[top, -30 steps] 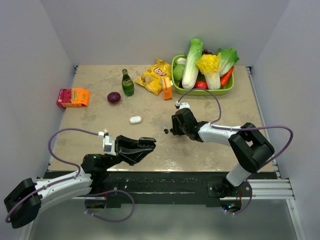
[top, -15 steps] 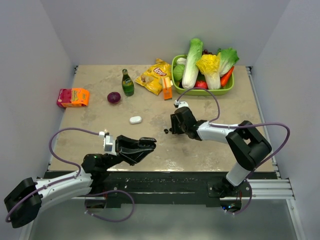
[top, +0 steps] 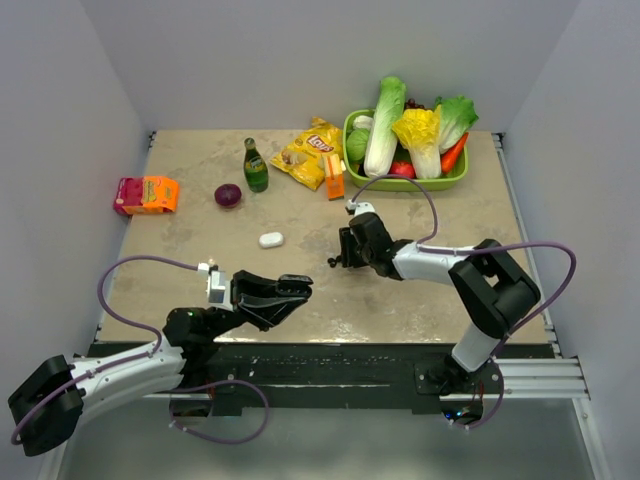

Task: Insert the wireless bluetooth earbuds into the charging case
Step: Adjust the earbud at the center of the board.

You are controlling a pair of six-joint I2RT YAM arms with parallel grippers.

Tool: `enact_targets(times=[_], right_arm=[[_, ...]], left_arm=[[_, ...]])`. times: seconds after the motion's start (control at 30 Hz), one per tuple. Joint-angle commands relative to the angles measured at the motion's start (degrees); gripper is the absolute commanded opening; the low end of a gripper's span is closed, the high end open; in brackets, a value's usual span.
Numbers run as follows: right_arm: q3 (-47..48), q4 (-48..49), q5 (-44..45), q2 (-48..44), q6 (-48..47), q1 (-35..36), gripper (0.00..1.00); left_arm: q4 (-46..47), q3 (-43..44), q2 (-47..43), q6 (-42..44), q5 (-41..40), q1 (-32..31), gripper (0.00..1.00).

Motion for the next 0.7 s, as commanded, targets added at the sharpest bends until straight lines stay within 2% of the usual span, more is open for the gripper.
enact_targets(times=[0.0,0.4,0.67], right_arm=[[-1.7,1.6,-2.3,-2.3,0.9,0.5,0.47],[-4.2,-1.2,2.6,-8.9,2.4,0.5,0.52],[-3.4,-0.9,0.6,-5.2,1.5,0.5,0.43]], left_arm=[[3.7,-11.4,0.3,0.0,-0.3,-0.2,0.0],[5.4,-11.3,1.9,-0.3,-0.2,-0.5,0.0],[6.0,-11.1,2.8,-0.4,-0.1,-0.8,0.0]])
